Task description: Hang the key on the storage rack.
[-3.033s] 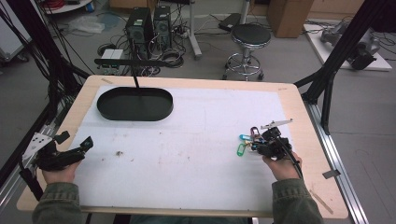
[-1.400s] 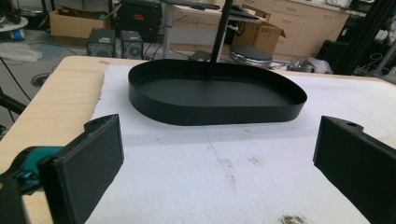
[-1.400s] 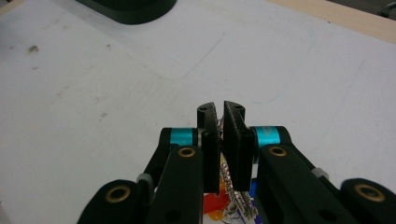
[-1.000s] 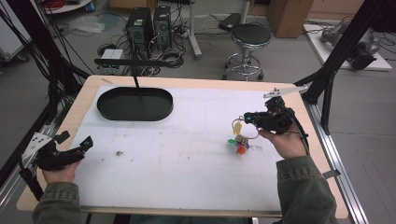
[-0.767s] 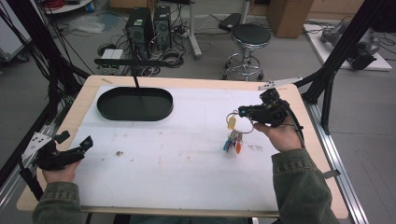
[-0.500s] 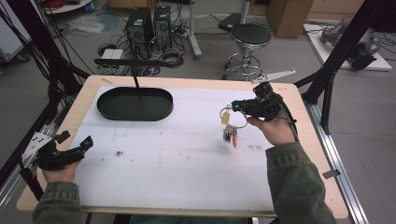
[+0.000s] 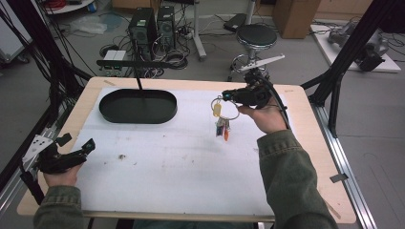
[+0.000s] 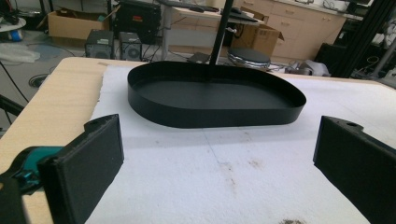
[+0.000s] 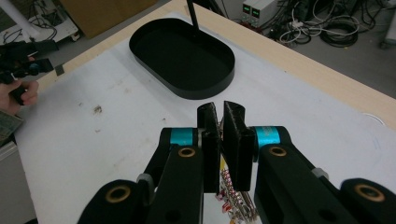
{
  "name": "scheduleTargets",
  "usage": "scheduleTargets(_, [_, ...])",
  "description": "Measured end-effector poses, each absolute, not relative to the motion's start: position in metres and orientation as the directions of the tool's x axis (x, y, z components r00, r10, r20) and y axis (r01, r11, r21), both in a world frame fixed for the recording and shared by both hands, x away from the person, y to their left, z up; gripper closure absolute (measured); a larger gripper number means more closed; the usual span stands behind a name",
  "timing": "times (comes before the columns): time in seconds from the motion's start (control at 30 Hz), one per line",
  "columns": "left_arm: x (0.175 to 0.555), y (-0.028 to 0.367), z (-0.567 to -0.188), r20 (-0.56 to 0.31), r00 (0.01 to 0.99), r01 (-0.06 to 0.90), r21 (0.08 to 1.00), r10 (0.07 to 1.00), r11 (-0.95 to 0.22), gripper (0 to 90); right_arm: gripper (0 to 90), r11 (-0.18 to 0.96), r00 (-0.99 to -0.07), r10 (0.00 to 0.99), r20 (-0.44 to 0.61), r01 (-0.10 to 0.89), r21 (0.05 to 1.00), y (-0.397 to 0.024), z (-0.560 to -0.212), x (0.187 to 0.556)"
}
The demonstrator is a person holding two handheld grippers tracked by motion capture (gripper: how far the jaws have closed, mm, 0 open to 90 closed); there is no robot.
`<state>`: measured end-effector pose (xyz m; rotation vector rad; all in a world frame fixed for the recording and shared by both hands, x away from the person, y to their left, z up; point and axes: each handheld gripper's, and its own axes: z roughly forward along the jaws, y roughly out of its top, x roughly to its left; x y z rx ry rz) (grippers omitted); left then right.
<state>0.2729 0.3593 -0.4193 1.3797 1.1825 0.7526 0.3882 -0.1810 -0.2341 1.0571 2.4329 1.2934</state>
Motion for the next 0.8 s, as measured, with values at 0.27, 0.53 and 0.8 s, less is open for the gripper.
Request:
scheduleTargets(0.27, [0.274,0.359,-0.419,-0.183,0.299,0.231,0.966,0.937,0.115,2.2,85.8,0.372,-0.75,0.641,0.16,0.487,0.79,-0.153,-0.224,0.403])
scheduleTargets(0.53, [0.275,0.359,-0.42,-0.187,0.306,0.233,0.965,0.934,0.117,2.2,85.8,0.386,-0.779,0.604,0.169,0.472,0.793,-0.126,-0.223,0.415])
scheduleTargets(0.8, [0.276,0.36,-0.42,-0.2,0.304,0.228,0.965,0.932,0.133,2.2,85.7,0.394,-0.792,0.584,0.175,0.466,0.793,-0.102,-0.224,0.43])
